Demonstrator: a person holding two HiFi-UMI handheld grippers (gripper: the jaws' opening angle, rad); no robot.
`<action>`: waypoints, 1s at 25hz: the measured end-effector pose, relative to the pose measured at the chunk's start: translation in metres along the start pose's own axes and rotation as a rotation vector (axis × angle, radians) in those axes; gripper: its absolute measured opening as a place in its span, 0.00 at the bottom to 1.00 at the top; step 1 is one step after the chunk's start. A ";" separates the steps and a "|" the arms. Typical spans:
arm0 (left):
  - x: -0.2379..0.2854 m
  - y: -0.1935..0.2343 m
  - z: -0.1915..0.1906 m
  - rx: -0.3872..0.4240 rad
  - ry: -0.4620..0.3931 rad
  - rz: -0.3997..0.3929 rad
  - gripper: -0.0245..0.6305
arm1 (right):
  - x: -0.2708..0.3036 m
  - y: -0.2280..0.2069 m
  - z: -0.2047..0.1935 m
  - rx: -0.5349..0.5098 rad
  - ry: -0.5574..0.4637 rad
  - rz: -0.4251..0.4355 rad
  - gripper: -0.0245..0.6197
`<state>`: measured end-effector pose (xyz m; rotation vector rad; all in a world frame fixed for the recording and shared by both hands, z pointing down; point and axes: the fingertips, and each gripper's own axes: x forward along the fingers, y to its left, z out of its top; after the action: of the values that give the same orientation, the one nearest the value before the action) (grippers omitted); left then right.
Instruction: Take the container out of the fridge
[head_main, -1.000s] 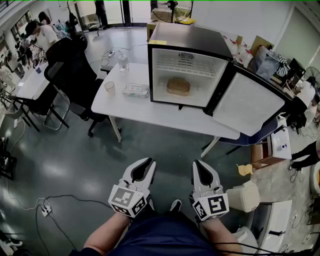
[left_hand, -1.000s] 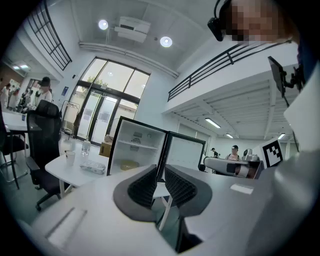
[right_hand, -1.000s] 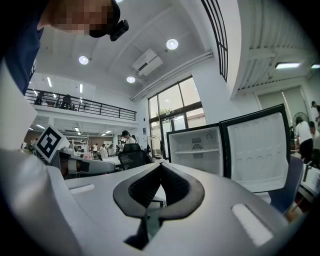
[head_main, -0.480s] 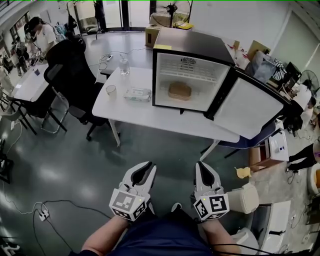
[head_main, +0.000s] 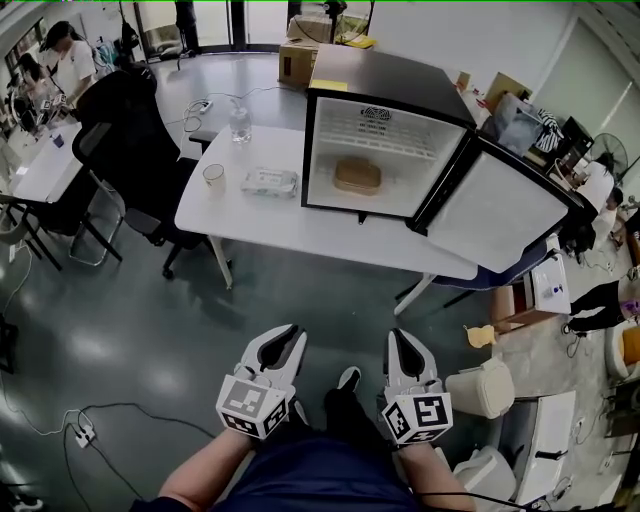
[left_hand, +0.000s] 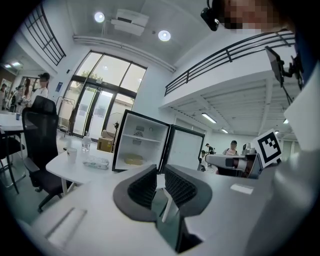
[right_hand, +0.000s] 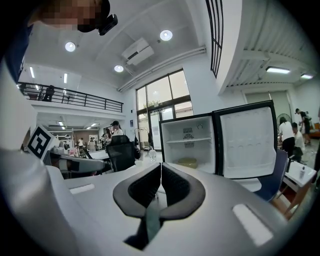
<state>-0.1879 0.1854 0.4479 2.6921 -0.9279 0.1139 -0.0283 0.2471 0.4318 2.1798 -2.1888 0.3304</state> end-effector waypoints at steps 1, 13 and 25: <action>0.005 0.001 0.001 0.001 -0.001 -0.003 0.11 | 0.005 -0.003 0.001 0.001 -0.001 -0.002 0.05; 0.085 0.007 0.015 0.012 0.024 0.022 0.11 | 0.070 -0.058 0.015 0.016 0.017 0.047 0.05; 0.172 -0.009 0.021 0.018 0.055 0.071 0.11 | 0.127 -0.124 0.022 0.042 0.037 0.143 0.05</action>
<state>-0.0469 0.0838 0.4545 2.6586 -1.0108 0.2116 0.0952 0.1195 0.4477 2.0232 -2.3441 0.4215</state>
